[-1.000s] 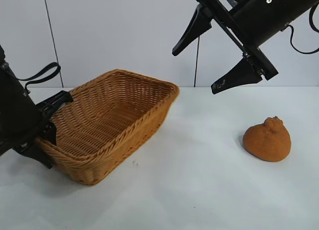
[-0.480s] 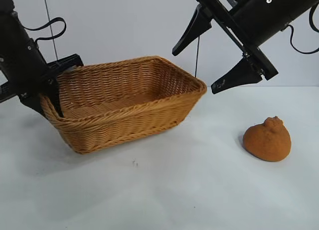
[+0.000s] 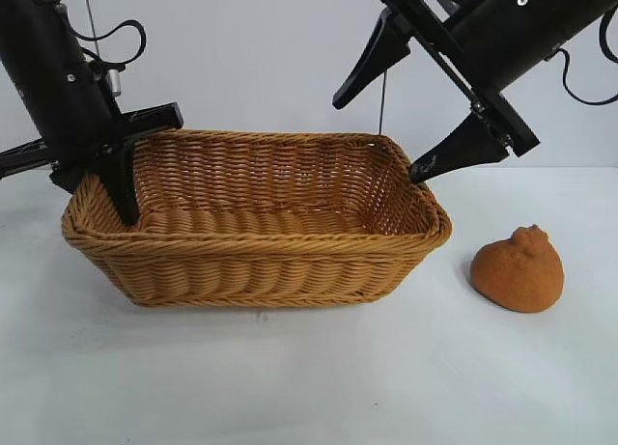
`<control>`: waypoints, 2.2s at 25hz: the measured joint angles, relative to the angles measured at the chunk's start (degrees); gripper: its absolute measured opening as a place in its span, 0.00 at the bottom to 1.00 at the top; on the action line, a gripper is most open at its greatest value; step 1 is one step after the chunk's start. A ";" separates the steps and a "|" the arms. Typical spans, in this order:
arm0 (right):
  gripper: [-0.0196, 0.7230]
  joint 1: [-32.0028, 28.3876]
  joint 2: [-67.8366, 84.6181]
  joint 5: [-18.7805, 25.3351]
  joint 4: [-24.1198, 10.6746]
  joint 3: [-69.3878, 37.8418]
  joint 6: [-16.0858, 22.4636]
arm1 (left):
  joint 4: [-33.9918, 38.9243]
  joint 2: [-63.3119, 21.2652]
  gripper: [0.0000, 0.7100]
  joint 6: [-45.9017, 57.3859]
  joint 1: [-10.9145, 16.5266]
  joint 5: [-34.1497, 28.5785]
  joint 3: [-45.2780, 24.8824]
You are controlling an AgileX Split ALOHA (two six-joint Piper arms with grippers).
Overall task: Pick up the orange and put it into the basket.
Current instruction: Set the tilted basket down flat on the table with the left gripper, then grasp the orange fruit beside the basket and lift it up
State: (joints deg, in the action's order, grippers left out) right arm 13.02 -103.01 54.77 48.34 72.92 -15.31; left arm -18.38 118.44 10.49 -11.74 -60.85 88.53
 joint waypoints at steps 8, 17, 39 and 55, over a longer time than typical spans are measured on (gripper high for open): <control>0.88 0.00 0.00 0.28 0.00 0.00 0.00 | -1.94 5.87 0.12 -3.43 0.00 0.16 0.18; 0.88 0.00 0.00 0.50 0.00 0.00 0.02 | -3.11 7.16 0.17 -4.25 0.00 1.52 0.18; 0.88 0.00 0.00 0.50 0.38 0.00 0.02 | 16.41 -6.03 0.91 -5.11 0.14 -8.24 7.94; 0.88 0.00 0.00 0.50 0.38 0.00 0.02 | 19.15 -16.51 0.91 -6.05 9.26 -8.55 -0.05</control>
State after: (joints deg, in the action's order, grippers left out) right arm 13.02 -103.01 55.27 48.72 72.92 -15.29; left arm 0.77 101.93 4.43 -2.48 -69.40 88.47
